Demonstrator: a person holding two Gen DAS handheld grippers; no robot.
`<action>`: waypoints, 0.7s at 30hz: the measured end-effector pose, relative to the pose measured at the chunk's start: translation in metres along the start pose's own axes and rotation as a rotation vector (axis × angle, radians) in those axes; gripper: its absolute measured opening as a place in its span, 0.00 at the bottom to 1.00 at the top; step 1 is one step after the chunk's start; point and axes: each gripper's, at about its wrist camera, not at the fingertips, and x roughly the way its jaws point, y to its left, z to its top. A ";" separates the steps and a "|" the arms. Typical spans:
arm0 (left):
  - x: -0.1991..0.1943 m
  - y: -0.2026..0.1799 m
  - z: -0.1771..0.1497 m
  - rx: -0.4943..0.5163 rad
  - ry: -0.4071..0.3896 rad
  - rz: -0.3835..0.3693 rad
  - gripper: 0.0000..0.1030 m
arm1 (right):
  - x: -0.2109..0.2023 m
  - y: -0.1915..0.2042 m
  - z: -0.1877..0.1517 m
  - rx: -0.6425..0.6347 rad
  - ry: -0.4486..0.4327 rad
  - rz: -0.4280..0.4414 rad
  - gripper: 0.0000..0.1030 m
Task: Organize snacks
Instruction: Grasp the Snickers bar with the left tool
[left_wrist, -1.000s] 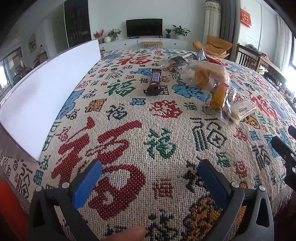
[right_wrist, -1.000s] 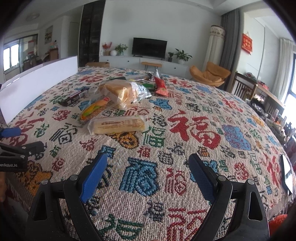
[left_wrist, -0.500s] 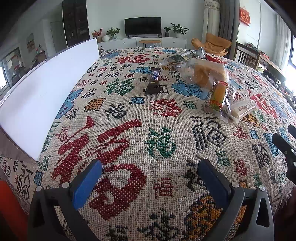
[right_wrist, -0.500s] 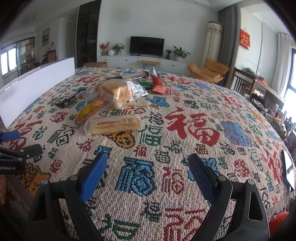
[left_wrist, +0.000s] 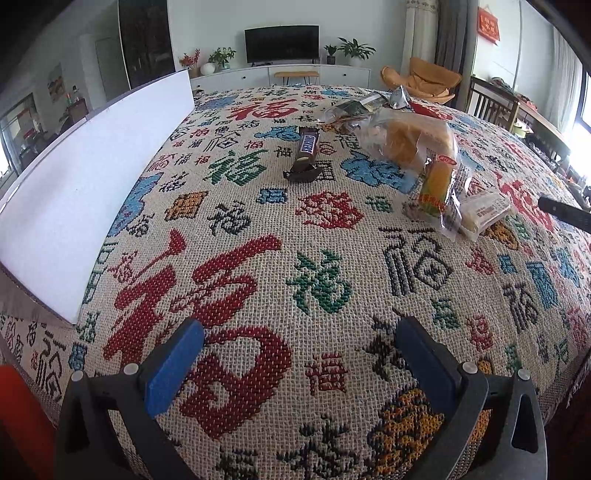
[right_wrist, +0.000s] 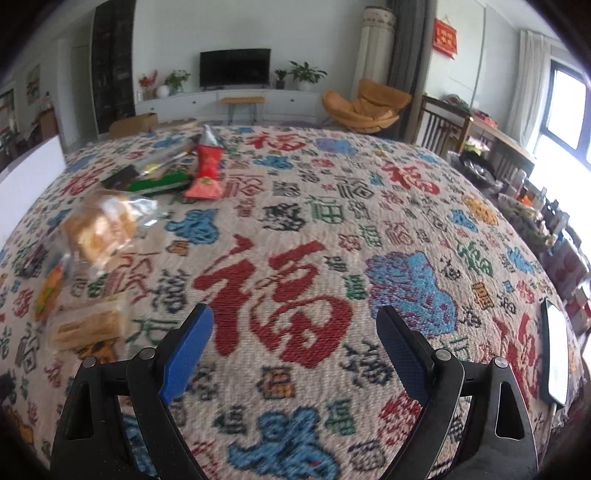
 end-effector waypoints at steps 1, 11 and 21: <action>0.000 0.000 -0.001 0.000 -0.005 0.000 1.00 | 0.009 -0.008 0.000 0.022 0.037 -0.011 0.89; 0.001 0.000 0.005 -0.009 0.020 -0.001 1.00 | 0.021 -0.024 -0.017 0.104 0.125 0.031 0.90; -0.015 0.018 0.059 -0.025 -0.031 -0.129 1.00 | 0.022 -0.026 -0.017 0.110 0.125 0.038 0.91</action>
